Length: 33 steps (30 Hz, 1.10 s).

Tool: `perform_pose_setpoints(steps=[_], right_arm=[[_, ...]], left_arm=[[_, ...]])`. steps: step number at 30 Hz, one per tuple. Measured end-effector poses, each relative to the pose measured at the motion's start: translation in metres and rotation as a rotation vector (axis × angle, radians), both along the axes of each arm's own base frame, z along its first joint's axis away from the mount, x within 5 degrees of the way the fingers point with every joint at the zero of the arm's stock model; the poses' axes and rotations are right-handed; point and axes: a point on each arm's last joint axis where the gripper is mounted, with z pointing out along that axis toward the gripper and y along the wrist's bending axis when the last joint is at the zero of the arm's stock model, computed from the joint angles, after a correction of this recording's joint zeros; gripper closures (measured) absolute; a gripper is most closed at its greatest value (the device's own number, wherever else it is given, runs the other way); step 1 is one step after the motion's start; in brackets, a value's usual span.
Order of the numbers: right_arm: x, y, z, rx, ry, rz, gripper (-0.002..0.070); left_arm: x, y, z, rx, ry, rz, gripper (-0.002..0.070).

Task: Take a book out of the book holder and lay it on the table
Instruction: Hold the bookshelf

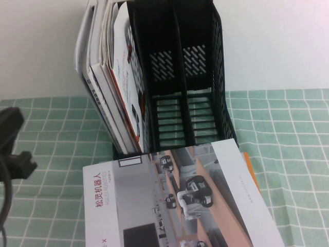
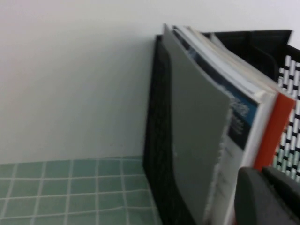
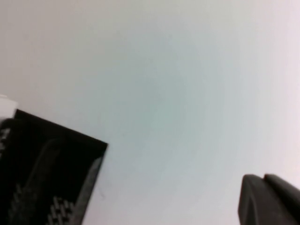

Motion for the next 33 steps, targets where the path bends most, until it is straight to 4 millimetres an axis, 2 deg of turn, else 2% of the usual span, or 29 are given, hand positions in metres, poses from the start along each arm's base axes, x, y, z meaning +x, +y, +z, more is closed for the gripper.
perform_pose_setpoints(steps=[8,17,22,28,33], right_arm=[[0.015,0.016,-0.017,-0.006,0.140,0.202,0.0678],[0.018,0.018,-0.025,0.105,0.278,0.246,0.0678],[0.021,0.021,-0.030,0.128,0.339,0.276,0.0677],[0.029,0.036,-0.043,0.126,0.443,0.368,0.0676],[0.043,0.055,-0.050,0.080,0.504,0.437,0.0676]], left_arm=[[0.029,-0.056,0.011,0.047,0.057,-0.243,0.0676],[0.082,-0.096,0.014,0.090,0.165,-0.278,0.0676],[0.096,-0.105,0.017,0.089,0.214,-0.273,0.0676],[0.093,-0.103,0.025,0.061,0.275,-0.261,0.0675],[0.090,-0.103,0.026,0.072,0.351,-0.257,0.0675]])
